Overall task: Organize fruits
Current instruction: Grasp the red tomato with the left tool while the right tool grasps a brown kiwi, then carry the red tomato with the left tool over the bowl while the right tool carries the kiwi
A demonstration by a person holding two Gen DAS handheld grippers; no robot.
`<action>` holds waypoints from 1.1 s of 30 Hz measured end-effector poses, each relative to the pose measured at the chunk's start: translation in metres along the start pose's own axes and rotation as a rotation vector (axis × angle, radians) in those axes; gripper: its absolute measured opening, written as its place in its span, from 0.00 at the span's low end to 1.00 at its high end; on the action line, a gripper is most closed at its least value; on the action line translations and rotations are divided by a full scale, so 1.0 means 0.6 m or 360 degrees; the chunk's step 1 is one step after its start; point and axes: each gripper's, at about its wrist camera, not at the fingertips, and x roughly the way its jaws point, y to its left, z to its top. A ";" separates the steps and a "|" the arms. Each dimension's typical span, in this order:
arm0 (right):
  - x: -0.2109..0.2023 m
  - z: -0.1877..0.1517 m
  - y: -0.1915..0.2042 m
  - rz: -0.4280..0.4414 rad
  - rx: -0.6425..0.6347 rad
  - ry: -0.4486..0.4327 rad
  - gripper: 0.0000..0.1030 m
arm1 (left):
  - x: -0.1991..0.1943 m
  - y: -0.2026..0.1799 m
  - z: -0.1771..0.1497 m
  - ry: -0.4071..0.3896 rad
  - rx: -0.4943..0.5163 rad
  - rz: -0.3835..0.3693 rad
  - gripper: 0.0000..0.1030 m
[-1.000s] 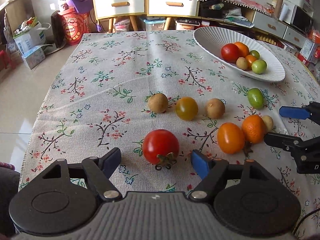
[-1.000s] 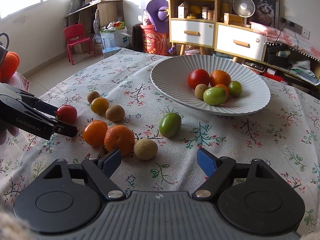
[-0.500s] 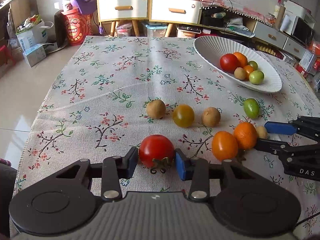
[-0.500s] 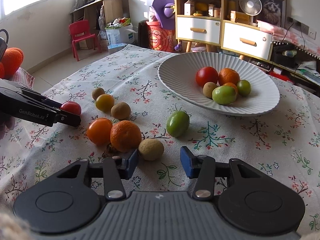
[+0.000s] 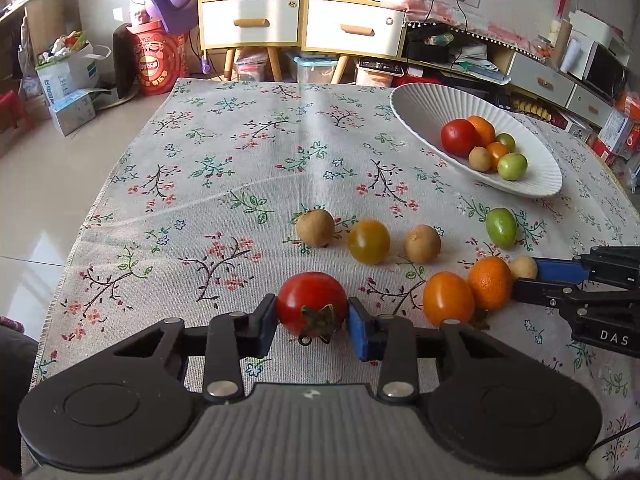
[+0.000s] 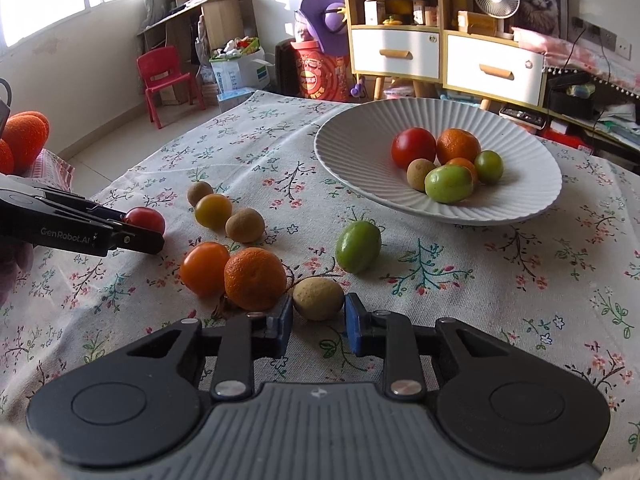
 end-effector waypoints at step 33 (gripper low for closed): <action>-0.047 0.063 -0.108 -0.0115 0.0307 -0.0229 0.24 | -0.008 -0.125 0.081 -0.0249 0.0060 -0.0178 0.27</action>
